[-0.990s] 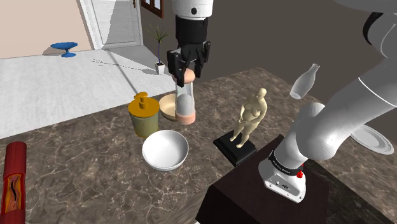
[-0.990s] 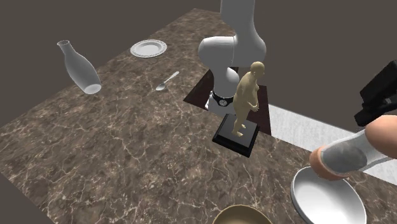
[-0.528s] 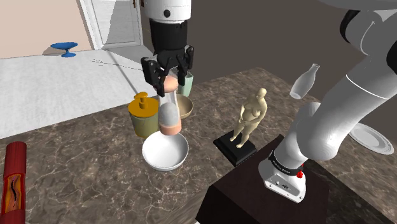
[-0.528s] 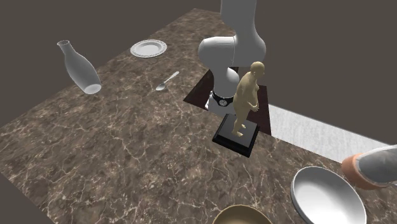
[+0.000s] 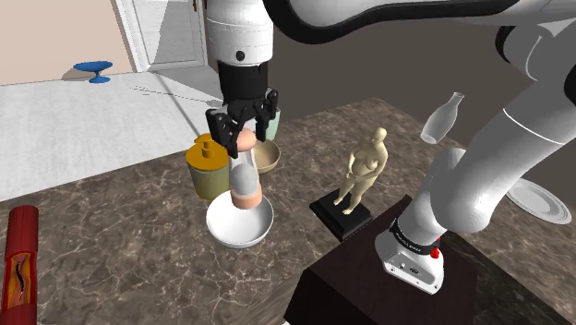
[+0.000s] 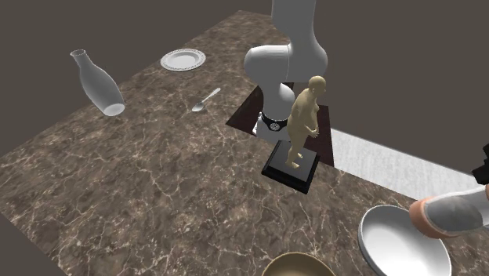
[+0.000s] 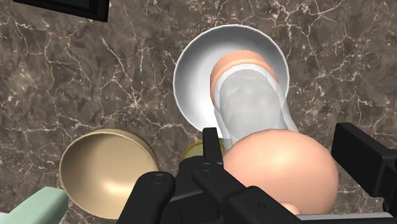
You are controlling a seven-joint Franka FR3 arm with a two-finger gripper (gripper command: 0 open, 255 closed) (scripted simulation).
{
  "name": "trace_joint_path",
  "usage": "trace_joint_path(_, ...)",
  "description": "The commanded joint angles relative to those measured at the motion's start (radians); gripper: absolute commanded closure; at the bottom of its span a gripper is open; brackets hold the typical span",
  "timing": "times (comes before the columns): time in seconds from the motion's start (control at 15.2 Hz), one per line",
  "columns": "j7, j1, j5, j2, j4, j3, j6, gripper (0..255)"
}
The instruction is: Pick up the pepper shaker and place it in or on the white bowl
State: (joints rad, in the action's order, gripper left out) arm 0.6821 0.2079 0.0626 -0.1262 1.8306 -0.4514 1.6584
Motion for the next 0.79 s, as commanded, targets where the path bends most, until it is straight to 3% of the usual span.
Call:
trace_joint_path(0.0, -0.002, 0.0, 0.001, -0.002, 0.03, 0.0, 0.028, 255)
trace_joint_path(0.73, -0.002, 0.003, 0.001, 0.005, 0.17, -0.006, 0.175, 255)
